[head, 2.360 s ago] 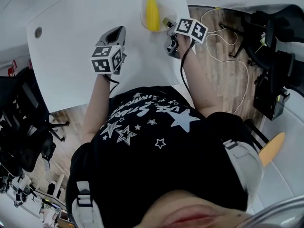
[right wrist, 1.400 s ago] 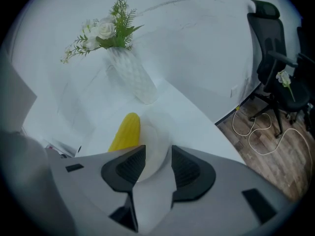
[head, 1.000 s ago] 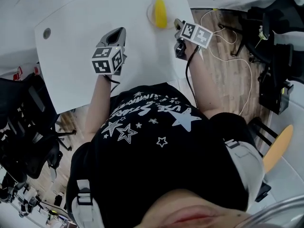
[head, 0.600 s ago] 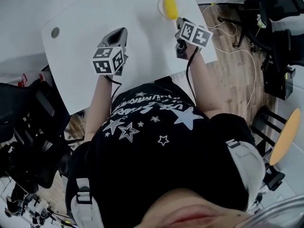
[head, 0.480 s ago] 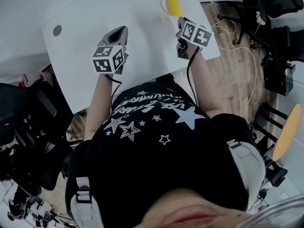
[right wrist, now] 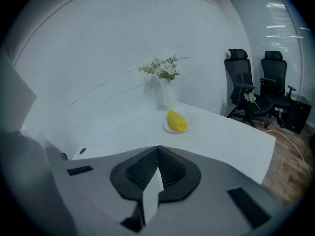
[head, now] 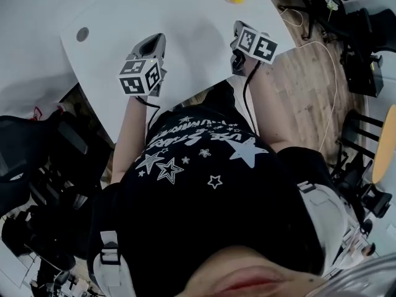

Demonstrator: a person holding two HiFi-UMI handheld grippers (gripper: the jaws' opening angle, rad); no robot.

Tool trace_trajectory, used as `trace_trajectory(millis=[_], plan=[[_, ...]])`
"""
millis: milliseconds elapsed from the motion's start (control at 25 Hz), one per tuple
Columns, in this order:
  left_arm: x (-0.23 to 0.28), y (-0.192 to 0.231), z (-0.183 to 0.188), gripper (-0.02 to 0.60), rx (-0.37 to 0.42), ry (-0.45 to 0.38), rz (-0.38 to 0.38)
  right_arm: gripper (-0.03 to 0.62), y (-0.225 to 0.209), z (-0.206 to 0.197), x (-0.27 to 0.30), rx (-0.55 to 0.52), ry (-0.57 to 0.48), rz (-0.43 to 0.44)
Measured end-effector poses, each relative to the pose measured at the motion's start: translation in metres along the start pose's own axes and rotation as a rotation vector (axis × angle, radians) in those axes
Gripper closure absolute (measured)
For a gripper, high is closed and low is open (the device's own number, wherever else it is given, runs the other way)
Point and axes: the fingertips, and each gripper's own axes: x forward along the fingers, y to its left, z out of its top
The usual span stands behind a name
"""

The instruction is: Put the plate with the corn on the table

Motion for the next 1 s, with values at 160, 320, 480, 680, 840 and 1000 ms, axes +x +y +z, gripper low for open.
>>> trace_trajectory(millis=[160,320,480,680,840,1000], plan=[[-0.03,0.009,-0.014,0.577,0.019,0.008,-0.05,0.588,0.027,-0.029,-0.028,0.029,-0.024,-0.004],[-0.042,0.014,-0.026,0.577,0.009,0.024,-0.092,0.588,0.034,-0.057,-0.058,0.083,-0.026,-0.022],[-0.042,0.004,-0.032,0.577,0.016,0.043,-0.13,0.588,0.027,-0.066,-0.078,0.08,-0.027,-0.04],[-0.03,-0.021,-0.032,0.577,0.073,0.054,-0.166,0.588,0.012,-0.065,-0.081,0.107,-0.033,-0.059],[-0.028,-0.031,-0.035,0.577,0.094,0.067,-0.188,0.588,0.02,-0.069,-0.08,0.102,-0.035,-0.044],[-0.032,-0.05,-0.041,0.577,0.095,0.082,-0.205,0.588,0.021,-0.083,-0.095,0.098,-0.027,-0.028]])
